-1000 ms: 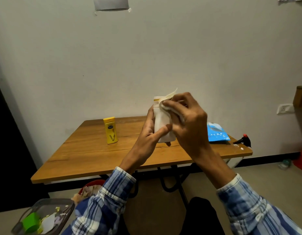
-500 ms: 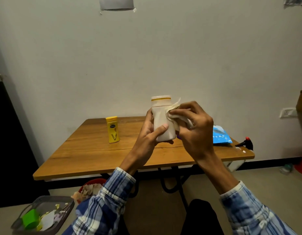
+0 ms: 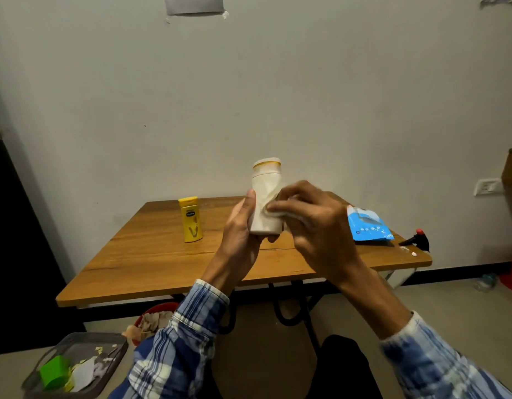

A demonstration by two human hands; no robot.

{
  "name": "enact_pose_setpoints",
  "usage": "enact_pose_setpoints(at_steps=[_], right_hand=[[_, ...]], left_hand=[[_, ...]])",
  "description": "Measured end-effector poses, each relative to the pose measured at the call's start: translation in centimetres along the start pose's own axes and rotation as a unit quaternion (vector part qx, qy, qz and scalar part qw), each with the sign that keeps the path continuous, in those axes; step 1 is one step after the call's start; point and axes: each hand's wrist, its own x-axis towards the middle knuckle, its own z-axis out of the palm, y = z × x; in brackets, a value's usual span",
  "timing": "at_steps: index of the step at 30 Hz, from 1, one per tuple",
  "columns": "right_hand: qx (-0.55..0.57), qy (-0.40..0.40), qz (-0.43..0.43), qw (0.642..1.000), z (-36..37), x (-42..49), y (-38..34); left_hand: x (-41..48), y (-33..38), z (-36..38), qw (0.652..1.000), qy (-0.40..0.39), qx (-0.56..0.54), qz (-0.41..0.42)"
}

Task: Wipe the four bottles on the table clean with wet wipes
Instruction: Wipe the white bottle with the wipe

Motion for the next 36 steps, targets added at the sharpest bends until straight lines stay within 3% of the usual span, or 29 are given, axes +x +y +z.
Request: enact_pose_setpoints(at_steps=[3,8,14,18,24,29,34,36], right_hand=[[-0.025,-0.059,-0.044,0.997,-0.7,-0.2,0.2],[-0.038,0.036,0.009,0.999,-1.3,3.7,1.1],[-0.031,-0.118,-0.059,0.991,-0.9,0.2,-0.3],[0.030,0.000,0.027,0.999,-1.2,2.4,1.5],[0.009,-0.077,-0.033,0.996,-0.5,-0.1,-0.1],[0.049,0.052,0.070,0.995,-0.6,1.5,1.5],[0.032,-0.062,-0.007,0.998,0.0,-1.5,0.3],[0.044,-0.038,0.025,0.998,0.0,-1.3,0.9]], left_hand=[[-0.3,-0.2,-0.2,1.000,0.010,0.002,-0.013],[-0.4,-0.2,0.8,1.000,0.001,-0.010,-0.028],[-0.4,0.3,-0.1,0.998,0.025,-0.058,-0.023],[-0.2,0.1,0.8,0.999,0.008,-0.044,-0.020],[0.1,0.5,-0.1,0.998,0.024,-0.051,-0.006],[0.2,0.3,0.7,1.000,0.017,-0.019,-0.004],[0.3,0.4,-0.3,0.995,0.070,-0.067,0.006],[0.3,0.2,-0.3,0.993,0.088,-0.076,0.006]])
